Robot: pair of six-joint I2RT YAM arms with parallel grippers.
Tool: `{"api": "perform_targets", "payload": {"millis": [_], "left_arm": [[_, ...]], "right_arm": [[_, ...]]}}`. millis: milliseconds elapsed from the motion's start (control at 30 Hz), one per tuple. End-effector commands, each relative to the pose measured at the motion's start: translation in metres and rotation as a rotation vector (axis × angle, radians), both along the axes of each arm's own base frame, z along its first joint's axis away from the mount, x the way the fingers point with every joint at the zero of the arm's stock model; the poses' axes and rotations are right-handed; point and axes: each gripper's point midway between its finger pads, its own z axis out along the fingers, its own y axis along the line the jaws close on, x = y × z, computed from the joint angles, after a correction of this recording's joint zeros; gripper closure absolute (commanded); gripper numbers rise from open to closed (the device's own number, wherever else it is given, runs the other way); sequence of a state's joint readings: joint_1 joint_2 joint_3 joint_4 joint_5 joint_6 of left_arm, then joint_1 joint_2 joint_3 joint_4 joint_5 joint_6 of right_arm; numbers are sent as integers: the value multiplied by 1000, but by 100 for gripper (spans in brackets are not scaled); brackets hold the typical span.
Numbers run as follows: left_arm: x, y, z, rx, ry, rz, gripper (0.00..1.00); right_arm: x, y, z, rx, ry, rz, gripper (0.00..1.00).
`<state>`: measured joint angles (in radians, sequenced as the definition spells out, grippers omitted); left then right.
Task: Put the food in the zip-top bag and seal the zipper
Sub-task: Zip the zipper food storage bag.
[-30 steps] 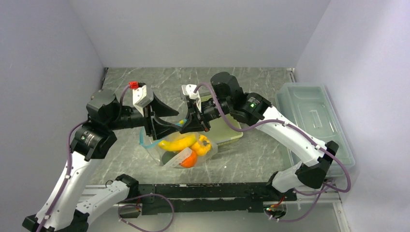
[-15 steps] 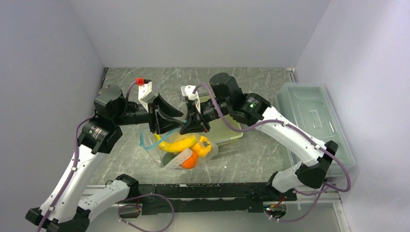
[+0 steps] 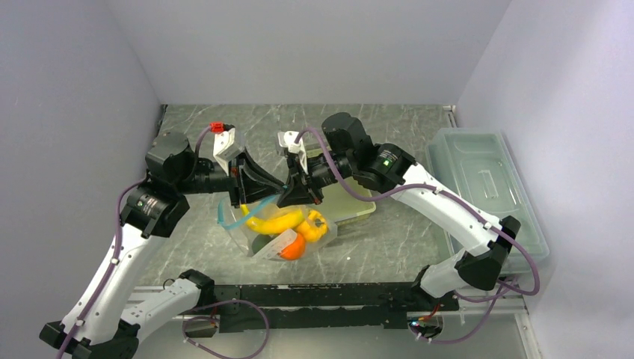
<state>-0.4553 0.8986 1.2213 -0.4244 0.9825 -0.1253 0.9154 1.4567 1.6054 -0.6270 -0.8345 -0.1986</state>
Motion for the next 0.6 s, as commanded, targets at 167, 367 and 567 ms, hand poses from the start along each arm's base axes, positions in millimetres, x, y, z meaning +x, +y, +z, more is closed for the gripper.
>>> {"api": "perform_targets", "payload": {"millis": [167,367,567], "left_arm": [[-9,-1,-3,4,-4,-52,77],[-7,1,-6,15,-7,-32,72],[-5,1,-4,15,-15,-29,78]], "right_arm": [[5,8,44,125,-74,-16,100],[6,8,45,125,-78,-18,100],[6,8,46,126,-78,-19,100]]}}
